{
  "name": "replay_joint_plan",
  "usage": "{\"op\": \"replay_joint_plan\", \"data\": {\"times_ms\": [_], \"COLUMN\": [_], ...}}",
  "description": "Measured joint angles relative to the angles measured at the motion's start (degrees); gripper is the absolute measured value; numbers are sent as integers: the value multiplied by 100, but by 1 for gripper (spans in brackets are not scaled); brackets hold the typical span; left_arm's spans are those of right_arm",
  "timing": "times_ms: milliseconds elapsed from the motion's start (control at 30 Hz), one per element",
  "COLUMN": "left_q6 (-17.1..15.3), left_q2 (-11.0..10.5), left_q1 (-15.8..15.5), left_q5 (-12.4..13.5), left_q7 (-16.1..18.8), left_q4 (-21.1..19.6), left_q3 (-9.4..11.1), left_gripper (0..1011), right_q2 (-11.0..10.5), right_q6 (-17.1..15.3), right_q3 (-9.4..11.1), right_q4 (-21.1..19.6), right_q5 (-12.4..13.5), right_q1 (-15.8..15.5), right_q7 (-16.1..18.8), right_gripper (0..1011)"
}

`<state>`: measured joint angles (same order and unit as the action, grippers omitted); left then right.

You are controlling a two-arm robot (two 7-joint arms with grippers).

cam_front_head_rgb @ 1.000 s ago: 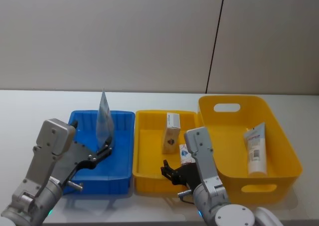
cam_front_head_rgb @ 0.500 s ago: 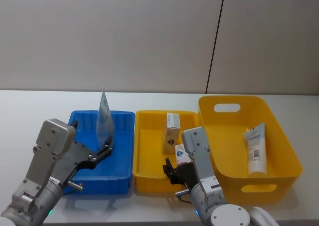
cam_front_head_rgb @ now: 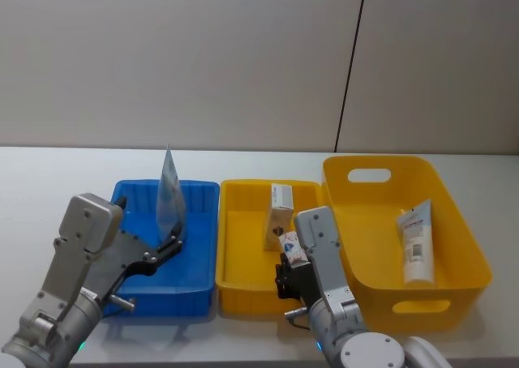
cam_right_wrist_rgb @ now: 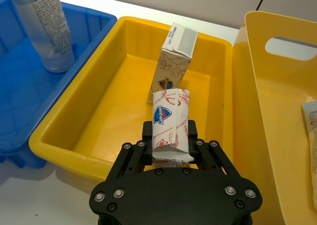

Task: Bimanual collaborative sorting of washing and personal care products

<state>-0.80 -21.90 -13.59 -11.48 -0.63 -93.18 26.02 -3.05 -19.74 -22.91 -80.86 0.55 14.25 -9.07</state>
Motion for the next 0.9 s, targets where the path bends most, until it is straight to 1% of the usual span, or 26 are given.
{"op": "replay_joint_plan", "data": {"times_ms": [33,133,333,533,900], "left_q6": [0,0,0,0,0], "left_q2": [0,0,0,0,0], "left_q1": [0,0,0,0,0], "left_q5": [0,0,0,0,0], "left_q7": [0,0,0,0,0], "left_q4": [0,0,0,0,0], "left_q3": [0,0,0,0,0], "left_gripper": [1001,1001,1001,1001,1001], "right_q2": [1,2,-1,-26,-64], "right_q6": [1,3,65,322,1042], "right_q3": [0,0,3,18,113], "right_q4": [1,3,1,-40,-195], "right_q5": [-1,-4,-5,1,61], "right_q1": [1,2,0,-15,-12], "right_q7": [-1,-3,20,109,277], "right_gripper": [342,330,327,327,327]}}
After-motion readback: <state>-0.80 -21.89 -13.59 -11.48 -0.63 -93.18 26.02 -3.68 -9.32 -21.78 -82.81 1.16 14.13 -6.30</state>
